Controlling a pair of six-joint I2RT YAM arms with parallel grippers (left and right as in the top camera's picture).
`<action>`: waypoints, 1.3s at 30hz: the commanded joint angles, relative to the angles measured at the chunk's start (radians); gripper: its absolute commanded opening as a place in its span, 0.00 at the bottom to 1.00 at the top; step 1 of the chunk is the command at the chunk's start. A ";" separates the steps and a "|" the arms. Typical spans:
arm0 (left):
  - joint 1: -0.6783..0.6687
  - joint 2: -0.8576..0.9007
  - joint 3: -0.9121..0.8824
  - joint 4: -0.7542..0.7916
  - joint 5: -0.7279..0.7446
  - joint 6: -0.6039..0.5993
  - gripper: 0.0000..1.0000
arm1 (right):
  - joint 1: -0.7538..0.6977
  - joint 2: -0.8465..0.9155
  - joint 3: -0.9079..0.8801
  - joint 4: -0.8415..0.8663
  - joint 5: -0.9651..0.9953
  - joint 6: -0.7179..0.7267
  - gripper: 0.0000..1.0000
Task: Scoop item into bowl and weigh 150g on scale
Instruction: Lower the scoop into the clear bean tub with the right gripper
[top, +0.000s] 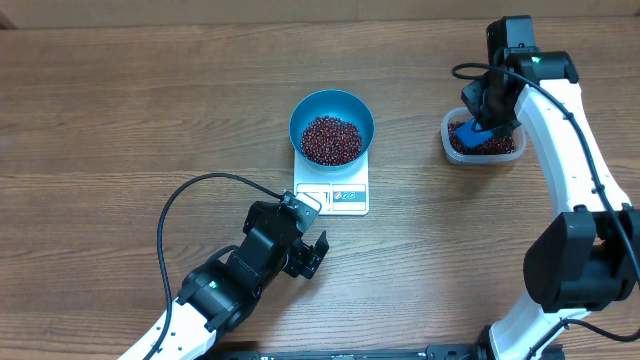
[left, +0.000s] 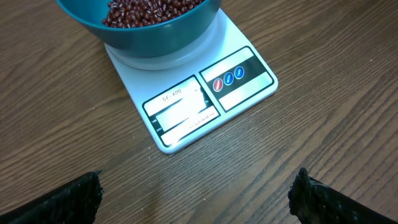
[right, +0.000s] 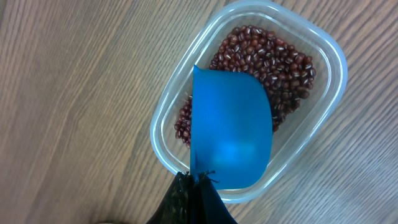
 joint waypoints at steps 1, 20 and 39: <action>-0.006 0.004 -0.002 0.003 -0.010 -0.010 1.00 | -0.005 0.002 -0.002 0.009 0.010 0.093 0.04; -0.006 0.004 -0.002 0.003 -0.010 -0.010 1.00 | -0.004 0.095 -0.002 0.017 -0.002 0.095 0.04; -0.006 0.004 -0.002 0.003 -0.010 -0.010 1.00 | -0.005 0.060 0.000 -0.119 0.000 0.003 0.29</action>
